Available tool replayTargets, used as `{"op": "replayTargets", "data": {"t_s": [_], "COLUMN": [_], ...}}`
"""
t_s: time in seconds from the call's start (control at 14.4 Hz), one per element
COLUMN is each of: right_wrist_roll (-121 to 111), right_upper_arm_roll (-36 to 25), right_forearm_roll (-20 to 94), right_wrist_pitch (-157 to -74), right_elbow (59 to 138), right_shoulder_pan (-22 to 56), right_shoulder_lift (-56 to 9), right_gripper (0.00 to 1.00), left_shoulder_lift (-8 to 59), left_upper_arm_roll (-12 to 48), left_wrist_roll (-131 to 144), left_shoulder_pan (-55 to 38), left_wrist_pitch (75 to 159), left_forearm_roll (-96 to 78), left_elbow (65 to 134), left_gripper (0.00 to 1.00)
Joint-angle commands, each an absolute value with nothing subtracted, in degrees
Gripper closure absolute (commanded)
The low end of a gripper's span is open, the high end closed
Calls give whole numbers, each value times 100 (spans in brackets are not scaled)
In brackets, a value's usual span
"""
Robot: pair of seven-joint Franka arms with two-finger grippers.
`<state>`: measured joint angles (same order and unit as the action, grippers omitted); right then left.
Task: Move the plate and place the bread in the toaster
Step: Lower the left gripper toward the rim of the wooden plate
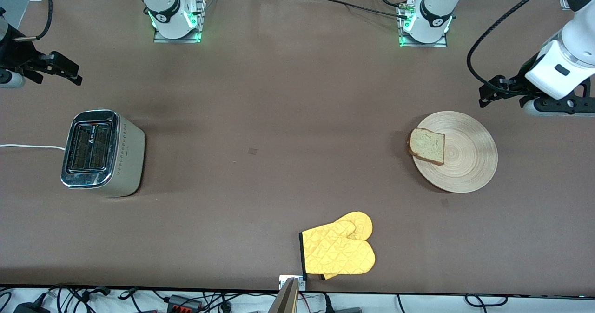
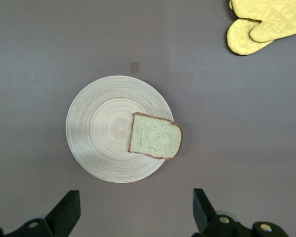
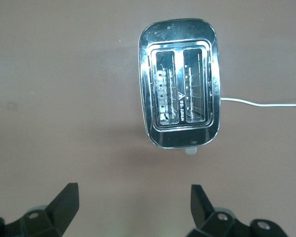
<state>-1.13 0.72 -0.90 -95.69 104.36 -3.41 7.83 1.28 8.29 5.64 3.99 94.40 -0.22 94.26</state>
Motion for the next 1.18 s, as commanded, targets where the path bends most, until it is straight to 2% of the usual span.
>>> {"op": "replayTargets", "data": {"t_s": [0.0, 0.42, 0.83, 1.11], "right_wrist_roll": [-211, -211, -202, -202], "right_upper_arm_roll": [88, 88, 88, 88], "right_forearm_roll": [-26, -18, -18, -18], "right_wrist_pitch": [-9554, -9562, -9554, -9554], "right_elbow": [10477, 10468, 10476, 10468], "right_shoulder_pan": [-352, -352, -316, -308], "right_shoulder_lift": [826, 817, 817, 817], "right_gripper": [0, 0, 0, 0], "left_shoulder_lift": [492, 852, 1459, 1923], "left_upper_arm_roll": [844, 844, 853, 853], "left_wrist_roll": [571, 545, 143, -903], "left_shoulder_pan": [448, 773, 1528, 2335], "left_wrist_pitch": [9142, 8842, 8868, 8868], "left_forearm_roll": [-132, -141, -158, -1156], "left_elbow": [9027, 8903, 8596, 8604], "left_gripper": [0, 0, 0, 0]}}
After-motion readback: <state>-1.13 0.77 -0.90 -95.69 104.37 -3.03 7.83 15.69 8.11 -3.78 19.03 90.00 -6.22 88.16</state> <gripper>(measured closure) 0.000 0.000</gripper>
